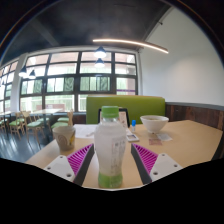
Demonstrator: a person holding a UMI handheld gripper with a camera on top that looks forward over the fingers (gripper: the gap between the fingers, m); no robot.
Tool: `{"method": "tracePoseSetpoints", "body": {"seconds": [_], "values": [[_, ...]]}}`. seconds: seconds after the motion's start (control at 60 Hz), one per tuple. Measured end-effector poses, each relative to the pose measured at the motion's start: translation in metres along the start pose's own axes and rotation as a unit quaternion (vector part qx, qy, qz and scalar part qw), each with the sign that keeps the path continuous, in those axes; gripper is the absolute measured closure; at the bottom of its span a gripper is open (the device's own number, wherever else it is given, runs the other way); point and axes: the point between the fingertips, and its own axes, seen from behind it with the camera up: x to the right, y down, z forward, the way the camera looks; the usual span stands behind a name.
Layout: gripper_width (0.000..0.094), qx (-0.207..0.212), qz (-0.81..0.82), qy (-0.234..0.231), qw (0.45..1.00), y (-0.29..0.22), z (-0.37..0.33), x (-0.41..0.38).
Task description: Pour water
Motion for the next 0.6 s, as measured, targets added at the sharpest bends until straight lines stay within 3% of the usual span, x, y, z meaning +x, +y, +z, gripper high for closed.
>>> {"method": "tracePoseSetpoints", "body": {"seconds": [0.033,0.083,0.183,0.283,0.483,0.6], "values": [[0.0195,0.022,0.014,-0.012,1.0,-0.015,0.006,-0.009],[0.0492,0.018,0.013,-0.015,1.0,-0.017,0.013,-0.014],[0.0536,0.016,-0.01,0.018,1.0,-0.02,0.014,-0.007],[0.062,0.044,-0.037,0.022,0.998,-0.025,0.019,-0.009],[0.0638,0.036,-0.065,0.005,0.997,-0.025,0.025,-0.014],[0.0637,0.03,-0.163,0.016,0.986,-0.054,0.054,-0.014]]}}
